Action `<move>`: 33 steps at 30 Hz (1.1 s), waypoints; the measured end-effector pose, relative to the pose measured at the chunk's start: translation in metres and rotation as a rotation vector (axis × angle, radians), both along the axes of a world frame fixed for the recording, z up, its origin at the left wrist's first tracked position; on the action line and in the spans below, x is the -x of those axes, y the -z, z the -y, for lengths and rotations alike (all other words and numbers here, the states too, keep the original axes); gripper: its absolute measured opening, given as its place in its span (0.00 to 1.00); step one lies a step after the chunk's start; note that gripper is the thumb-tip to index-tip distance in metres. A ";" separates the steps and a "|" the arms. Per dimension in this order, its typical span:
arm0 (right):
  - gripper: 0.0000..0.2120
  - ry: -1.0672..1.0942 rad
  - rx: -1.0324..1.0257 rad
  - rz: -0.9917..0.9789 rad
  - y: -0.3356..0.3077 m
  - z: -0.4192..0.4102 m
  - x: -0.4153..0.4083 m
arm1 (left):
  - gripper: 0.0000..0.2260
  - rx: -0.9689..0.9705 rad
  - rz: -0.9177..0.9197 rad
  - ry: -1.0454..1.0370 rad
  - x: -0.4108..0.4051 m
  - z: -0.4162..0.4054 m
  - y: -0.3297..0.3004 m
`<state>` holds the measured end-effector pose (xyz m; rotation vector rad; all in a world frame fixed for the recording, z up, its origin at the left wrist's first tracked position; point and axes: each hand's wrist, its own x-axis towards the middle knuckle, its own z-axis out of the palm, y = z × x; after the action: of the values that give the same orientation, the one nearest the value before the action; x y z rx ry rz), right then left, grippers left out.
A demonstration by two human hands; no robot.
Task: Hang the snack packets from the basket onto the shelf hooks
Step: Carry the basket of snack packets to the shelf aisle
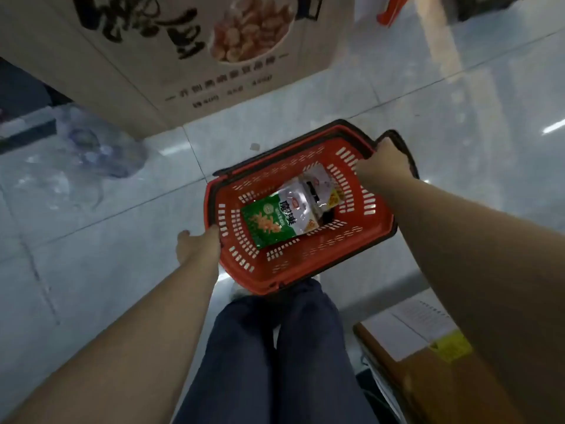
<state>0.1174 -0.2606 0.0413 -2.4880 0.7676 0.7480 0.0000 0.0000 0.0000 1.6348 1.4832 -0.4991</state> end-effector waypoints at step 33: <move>0.21 0.151 0.057 0.036 0.104 0.079 -0.032 | 0.16 -0.372 0.101 0.056 -0.032 -0.035 0.080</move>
<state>0.1494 -0.3393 -0.0631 -2.4532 0.9644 0.6348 0.0323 0.0354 -0.0800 1.9616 1.5219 -0.1719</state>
